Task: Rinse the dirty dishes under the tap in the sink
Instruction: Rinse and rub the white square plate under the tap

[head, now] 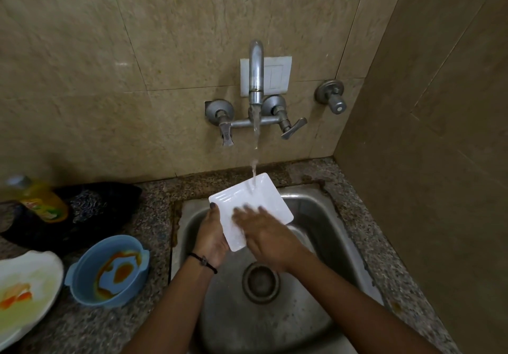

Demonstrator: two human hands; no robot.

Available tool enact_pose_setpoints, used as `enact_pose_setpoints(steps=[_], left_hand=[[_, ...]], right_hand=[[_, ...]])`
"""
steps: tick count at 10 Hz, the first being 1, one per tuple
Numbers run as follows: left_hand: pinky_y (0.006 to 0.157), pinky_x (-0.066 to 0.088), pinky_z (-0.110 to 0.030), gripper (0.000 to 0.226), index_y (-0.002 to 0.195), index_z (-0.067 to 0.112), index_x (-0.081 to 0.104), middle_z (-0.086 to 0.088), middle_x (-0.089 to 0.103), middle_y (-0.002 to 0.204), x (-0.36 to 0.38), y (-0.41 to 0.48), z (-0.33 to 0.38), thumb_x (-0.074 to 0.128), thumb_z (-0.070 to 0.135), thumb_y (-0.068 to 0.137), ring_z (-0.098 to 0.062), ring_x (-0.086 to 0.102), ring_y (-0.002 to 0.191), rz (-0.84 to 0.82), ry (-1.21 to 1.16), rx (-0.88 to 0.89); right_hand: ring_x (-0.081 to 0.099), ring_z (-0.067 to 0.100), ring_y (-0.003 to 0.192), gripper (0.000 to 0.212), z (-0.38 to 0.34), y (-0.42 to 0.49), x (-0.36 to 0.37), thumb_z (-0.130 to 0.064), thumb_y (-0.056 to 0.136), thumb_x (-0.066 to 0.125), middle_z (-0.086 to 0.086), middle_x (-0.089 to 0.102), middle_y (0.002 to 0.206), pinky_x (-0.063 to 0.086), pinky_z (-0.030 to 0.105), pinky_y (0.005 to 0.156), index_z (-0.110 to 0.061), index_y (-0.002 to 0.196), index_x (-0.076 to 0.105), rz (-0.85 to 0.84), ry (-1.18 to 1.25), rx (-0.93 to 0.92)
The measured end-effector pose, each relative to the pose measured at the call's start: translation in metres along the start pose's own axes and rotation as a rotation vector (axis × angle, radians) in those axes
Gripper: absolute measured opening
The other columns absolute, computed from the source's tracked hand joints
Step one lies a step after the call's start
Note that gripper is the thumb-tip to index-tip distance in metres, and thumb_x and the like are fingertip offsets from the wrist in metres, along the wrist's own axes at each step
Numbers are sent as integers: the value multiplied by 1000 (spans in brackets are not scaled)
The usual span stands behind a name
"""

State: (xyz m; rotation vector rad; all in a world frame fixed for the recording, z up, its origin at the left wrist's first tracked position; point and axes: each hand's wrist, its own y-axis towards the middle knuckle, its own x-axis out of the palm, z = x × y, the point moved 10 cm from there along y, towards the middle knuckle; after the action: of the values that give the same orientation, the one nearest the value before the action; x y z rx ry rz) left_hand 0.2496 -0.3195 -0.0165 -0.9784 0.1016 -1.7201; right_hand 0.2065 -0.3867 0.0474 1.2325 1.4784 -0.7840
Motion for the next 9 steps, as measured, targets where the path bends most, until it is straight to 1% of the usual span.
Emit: enact_pose_setpoints(steps=[1,2,3,4,5,6,7,8,9], left_hand=[[96,48,-48,55,136,11,47,-14,57,133,5,-4,-4,27,47,100,-33,58,116,4,41,-11],[104,44,-33,50,143,3,36,-16,42,147,6,-1,-7,24,31,103,-27,45,129,22,20,38],[88,55,-36,56,141,9,43,-16,53,138,10,-6,-4,36,41,96,-31,53,123,-45,17,41],[80,57,-40,50,134,12,50,-13,66,118,6,-4,-9,34,42,99,-27,67,102,-49,4,3],[77,59,-38,44,131,13,53,-10,69,112,8,-4,-10,30,38,102,-23,70,95,-61,27,13],[79,56,-39,43,120,19,60,-4,72,106,-3,-3,-6,32,45,99,-24,67,99,-5,58,36],[80,51,-41,54,137,13,48,-10,60,130,-5,-5,-8,31,48,99,-30,59,112,50,-47,-45],[99,38,-45,64,145,16,39,-12,50,142,-14,0,-18,31,57,96,-33,45,131,154,-116,-177],[105,31,-47,86,148,22,32,-20,55,127,-17,10,-21,46,72,79,-32,37,137,220,-479,-213]], right_hand=[[-1,25,147,60,48,16,5,-31,98,17,16,-2,158,-9,31,116,-2,149,4,-27,-60,350],[-6,26,147,75,18,28,23,-44,85,4,15,-4,158,-10,37,115,-7,150,1,-109,-56,161],[-5,22,147,70,37,32,7,-47,89,5,8,0,160,-10,36,116,-15,151,1,-37,-66,244],[-5,23,147,63,32,33,3,-35,101,29,10,-4,159,-6,34,117,-10,151,0,-61,-11,248],[1,25,147,59,23,32,3,-31,101,31,9,5,160,-5,41,117,-15,151,6,-88,-141,143],[9,28,146,56,74,22,-26,-31,101,31,11,13,158,9,47,118,-15,151,12,6,-201,474],[48,27,126,47,100,2,-44,-33,97,45,8,50,138,40,39,99,-16,140,40,123,141,702],[65,21,99,30,103,-8,-36,-25,90,58,2,68,112,53,37,83,-19,120,62,154,476,709],[67,15,85,25,106,-21,-44,-14,86,64,-2,73,100,52,30,69,-22,109,71,282,624,663]])
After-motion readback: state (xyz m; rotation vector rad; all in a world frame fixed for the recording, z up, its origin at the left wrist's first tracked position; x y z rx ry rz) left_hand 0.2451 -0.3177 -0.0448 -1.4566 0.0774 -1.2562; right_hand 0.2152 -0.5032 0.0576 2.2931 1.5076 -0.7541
